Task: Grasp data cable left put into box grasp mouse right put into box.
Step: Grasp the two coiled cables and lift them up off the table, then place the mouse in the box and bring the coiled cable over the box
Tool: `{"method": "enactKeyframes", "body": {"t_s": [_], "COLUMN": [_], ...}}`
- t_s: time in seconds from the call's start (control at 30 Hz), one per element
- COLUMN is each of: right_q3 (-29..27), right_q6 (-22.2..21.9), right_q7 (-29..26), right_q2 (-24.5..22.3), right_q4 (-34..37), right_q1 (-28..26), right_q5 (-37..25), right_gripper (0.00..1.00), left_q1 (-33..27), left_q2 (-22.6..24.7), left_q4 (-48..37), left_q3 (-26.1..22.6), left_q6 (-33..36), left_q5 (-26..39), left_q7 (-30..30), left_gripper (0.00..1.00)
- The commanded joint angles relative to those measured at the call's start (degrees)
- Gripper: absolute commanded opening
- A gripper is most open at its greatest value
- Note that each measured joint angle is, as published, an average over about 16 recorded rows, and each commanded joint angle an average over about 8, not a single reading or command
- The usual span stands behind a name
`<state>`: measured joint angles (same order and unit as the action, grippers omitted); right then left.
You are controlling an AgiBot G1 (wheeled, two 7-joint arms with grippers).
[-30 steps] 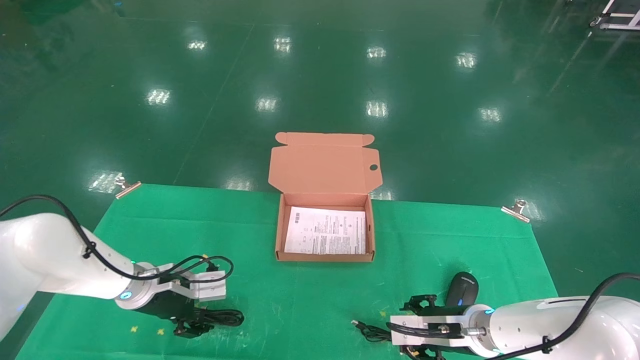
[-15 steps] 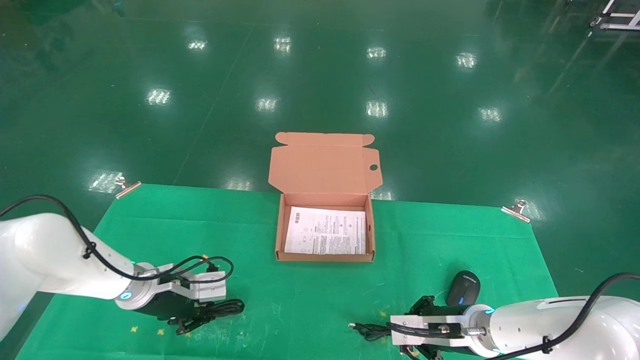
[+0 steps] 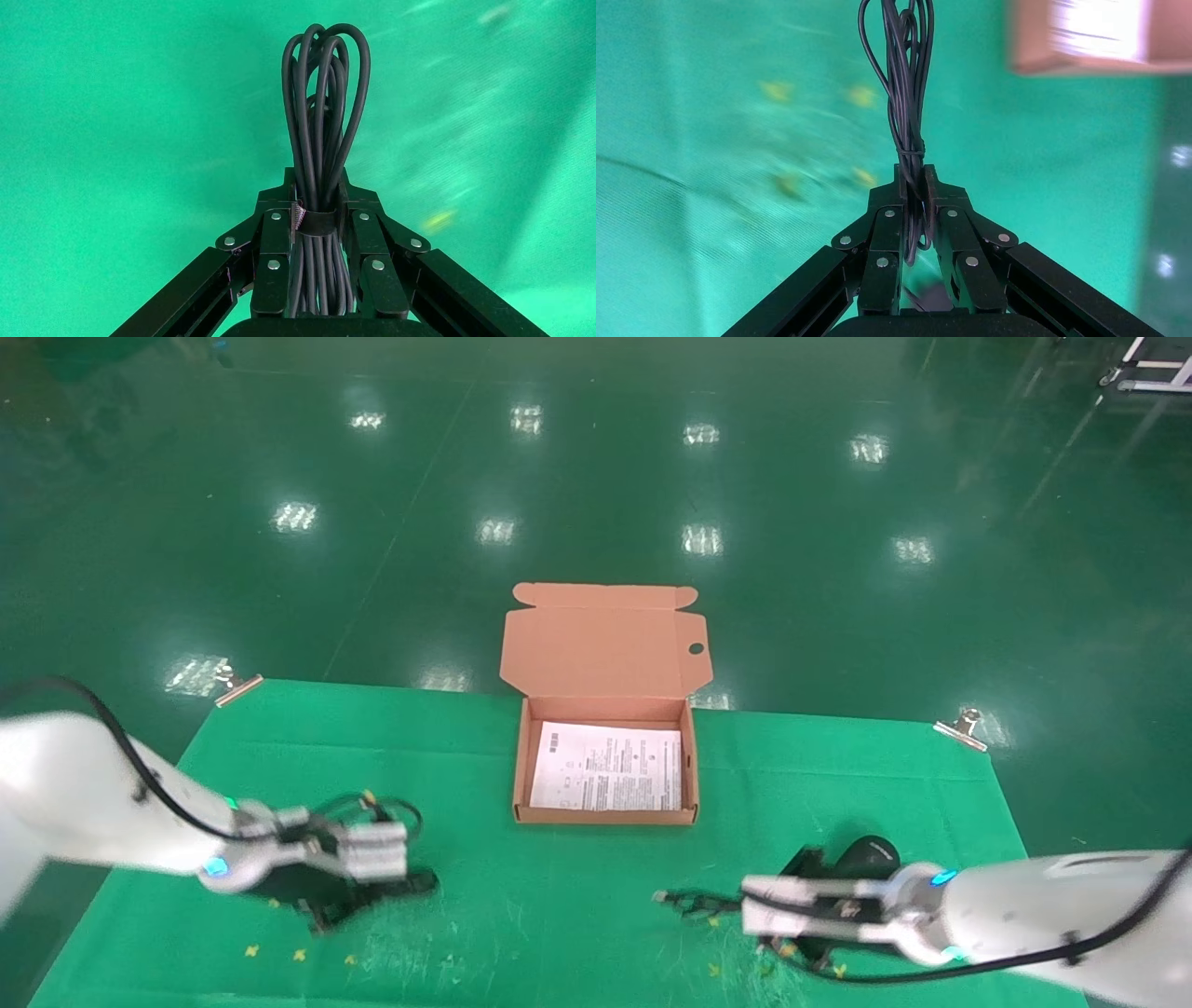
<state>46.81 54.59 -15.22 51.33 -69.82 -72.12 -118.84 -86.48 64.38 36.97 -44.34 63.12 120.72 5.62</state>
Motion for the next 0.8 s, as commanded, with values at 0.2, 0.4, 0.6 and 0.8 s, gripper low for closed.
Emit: {"method": "enactKeyframes", "body": {"t_s": [0.2, 0.4, 0.6, 0.8], "right_q3": [-4.1, -6.2, -6.5, -6.4], "right_q6": [-1.8, -6.5, -11.7, -16.3], "right_q7": [-4.0, -2.1, 2.8, 9.5], "right_q2": [-3.9, 0.2, 8.0, 14.9], "right_q4": [-6.3, -5.3, 1.5, 10.3], "right_q1": [-5.5, -11.8, -17.6, -22.7], "right_q5": [-2.1, -2.5, -0.9, 2.4], "right_gripper": [0.0, 0.0, 0.0, 0.0], "left_q1": [-3.8, -5.6, -7.3, -8.8], "left_q2": [-3.5, -3.0, -0.9, 0.5], "left_q4": [11.6, 19.1, 21.6, 22.1], "left_q3": [1.3, 2.7, 3.8, 4.6], "left_q6": [-2.3, -5.1, -7.7, -9.5], "left_q5": [2.2, 3.9, 4.8, 4.5], "left_q7": [2.9, 7.5, 10.5, 10.8], "left_gripper": [0.0, 0.0, 0.0, 0.0]}}
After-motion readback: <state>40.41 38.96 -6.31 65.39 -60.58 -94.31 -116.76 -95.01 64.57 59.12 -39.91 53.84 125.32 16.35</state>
